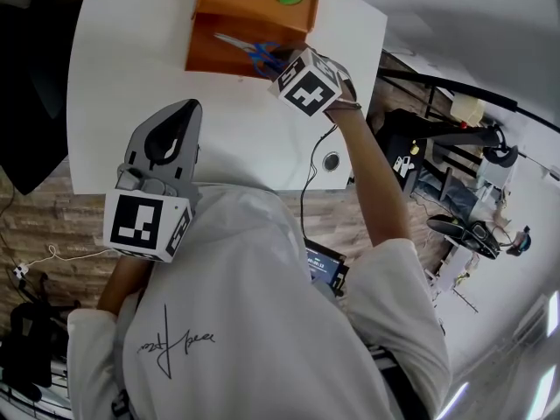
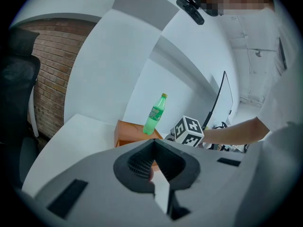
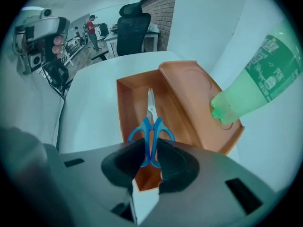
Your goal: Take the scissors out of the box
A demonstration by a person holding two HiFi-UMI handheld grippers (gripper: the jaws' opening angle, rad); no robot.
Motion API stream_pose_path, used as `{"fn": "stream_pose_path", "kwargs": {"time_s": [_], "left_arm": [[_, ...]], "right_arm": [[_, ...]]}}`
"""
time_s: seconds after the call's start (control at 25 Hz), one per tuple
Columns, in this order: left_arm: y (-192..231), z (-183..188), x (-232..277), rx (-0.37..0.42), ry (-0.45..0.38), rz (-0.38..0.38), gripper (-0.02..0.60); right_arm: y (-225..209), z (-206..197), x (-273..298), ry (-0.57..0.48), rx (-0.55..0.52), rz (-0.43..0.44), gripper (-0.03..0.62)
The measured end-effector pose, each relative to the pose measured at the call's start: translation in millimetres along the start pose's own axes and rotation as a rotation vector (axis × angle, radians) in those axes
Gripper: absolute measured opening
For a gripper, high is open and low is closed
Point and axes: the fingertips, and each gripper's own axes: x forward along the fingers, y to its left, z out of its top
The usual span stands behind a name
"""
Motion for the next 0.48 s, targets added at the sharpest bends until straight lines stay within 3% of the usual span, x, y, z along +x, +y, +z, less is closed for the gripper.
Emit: {"fn": "stream_pose_path", "kwargs": {"time_s": [0.48], "left_arm": [[-5.6,4.6,-4.5,0.015,-0.01,-0.001,0.005]], "right_arm": [[6.4,-0.2,-9.6,-0.069,0.077,-0.015,0.091]]}}
